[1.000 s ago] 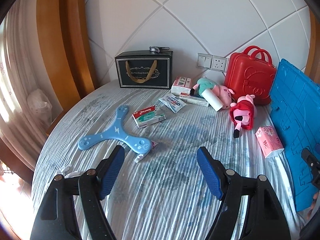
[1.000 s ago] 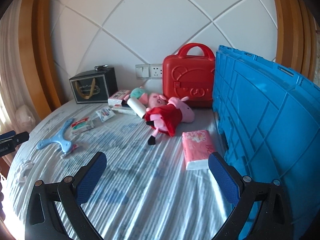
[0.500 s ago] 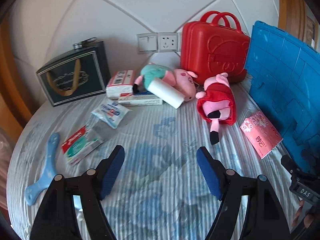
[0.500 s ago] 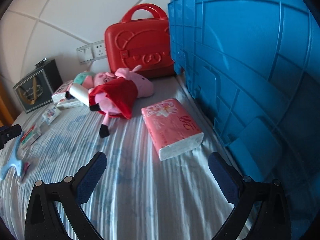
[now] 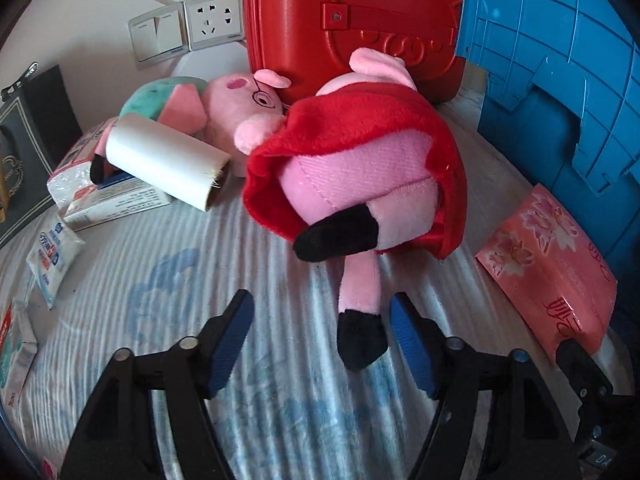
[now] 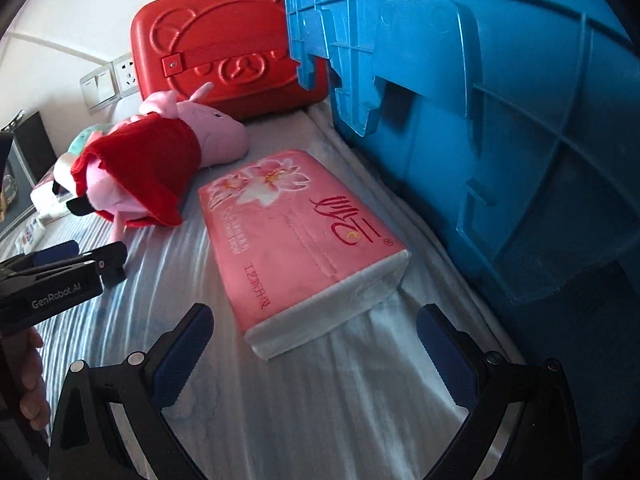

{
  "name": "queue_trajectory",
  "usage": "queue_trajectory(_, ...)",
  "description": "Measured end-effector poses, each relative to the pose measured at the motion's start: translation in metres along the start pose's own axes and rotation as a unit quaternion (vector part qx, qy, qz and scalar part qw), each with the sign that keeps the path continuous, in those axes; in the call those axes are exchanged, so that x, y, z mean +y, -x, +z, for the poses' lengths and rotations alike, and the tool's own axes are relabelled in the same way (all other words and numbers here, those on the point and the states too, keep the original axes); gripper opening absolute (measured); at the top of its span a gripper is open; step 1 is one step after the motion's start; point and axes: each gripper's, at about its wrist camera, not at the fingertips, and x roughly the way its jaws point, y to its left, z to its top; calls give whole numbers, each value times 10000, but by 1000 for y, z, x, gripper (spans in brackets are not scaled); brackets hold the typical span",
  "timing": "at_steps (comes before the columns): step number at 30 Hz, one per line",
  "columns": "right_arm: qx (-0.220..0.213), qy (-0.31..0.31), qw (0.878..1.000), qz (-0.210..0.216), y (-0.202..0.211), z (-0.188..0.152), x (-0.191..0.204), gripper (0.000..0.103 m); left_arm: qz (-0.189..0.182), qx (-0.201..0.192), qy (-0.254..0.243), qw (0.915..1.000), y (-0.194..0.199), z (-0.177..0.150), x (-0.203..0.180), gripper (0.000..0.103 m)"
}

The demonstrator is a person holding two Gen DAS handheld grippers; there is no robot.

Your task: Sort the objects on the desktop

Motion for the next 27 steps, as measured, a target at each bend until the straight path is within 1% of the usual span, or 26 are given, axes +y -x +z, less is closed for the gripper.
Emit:
queue_trajectory(1, -19, 7, 10000, -52, -3, 1, -1, 103, 1, 78, 17, 10000, -4, 0, 0, 40)
queue_trajectory(2, -16, 15, 10000, -81, -6, 2, -2, 103, 89, -71, 21, 9999, -2, 0, 0, 30)
queue_trajectory(3, -11, 8, 10000, -80, -8, 3, -3, 103, 75, -48, 21, 10000, -2, 0, 1, 11)
queue_trajectory(4, -17, -8, 10000, -33, -11, 4, -4, 103, 35, 4, 70, 10000, -2, 0, 3, 10)
queue_trajectory(7, -51, 76, 9999, 77, -16, 9, -3, 103, 204, -189, 198, 9994, 13, -6, 13, 8)
queue_trajectory(9, -117, 247, 9995, 154, -14, 10, 4, 103, 400, -276, 194, 9986, 27, -15, 20, 7)
queue_trajectory(11, -87, 338, 9987, 366, -9, 10, 11, 97, 533, -265, 306, 9978, 43, -29, 33, 7)
queue_trajectory(13, -68, 403, 9976, 565, -3, 8, 21, 86, 616, -113, 441, 9971, 55, -46, 47, 7)
queue_trajectory(15, 2, 516, 9959, 741, 5, 3, 33, 83, 710, 93, 504, 9962, 64, -65, 59, 7)
queue_trajectory(17, 87, 599, 9938, 929, 14, -3, 44, 83, 827, 216, 447, 9953, 78, -85, 63, 7)
queue_trajectory(18, 116, 631, 9933, 957, 19, -7, 49, 84, 828, 281, 475, 9950, 86, -93, 67, 7)
queue_trajectory(20, 141, 630, 9929, 996, 33, -12, 52, 88, 656, 449, 657, 9947, 98, -103, 78, 9)
queue_trajectory(21, 128, 643, 9930, 987, 40, -14, 53, 93, 574, 478, 744, 9944, 107, -104, 82, 10)
queue_trajectory(23, 116, 679, 9921, 1044, 55, -15, 53, 95, 589, 437, 734, 9946, 127, -104, 84, 15)
queue_trajectory(24, 105, 677, 9921, 1054, 59, -15, 51, 95, 673, 360, 668, 9948, 135, -101, 82, 20)
queue_trajectory(26, 88, 637, 9929, 1006, 69, -15, 47, 99, 740, 211, 590, 9953, 156, -93, 81, 34)
queue_trajectory(27, 76, 607, 9934, 973, 73, -14, 43, 102, 701, 135, 609, 9956, 164, -88, 82, 50)
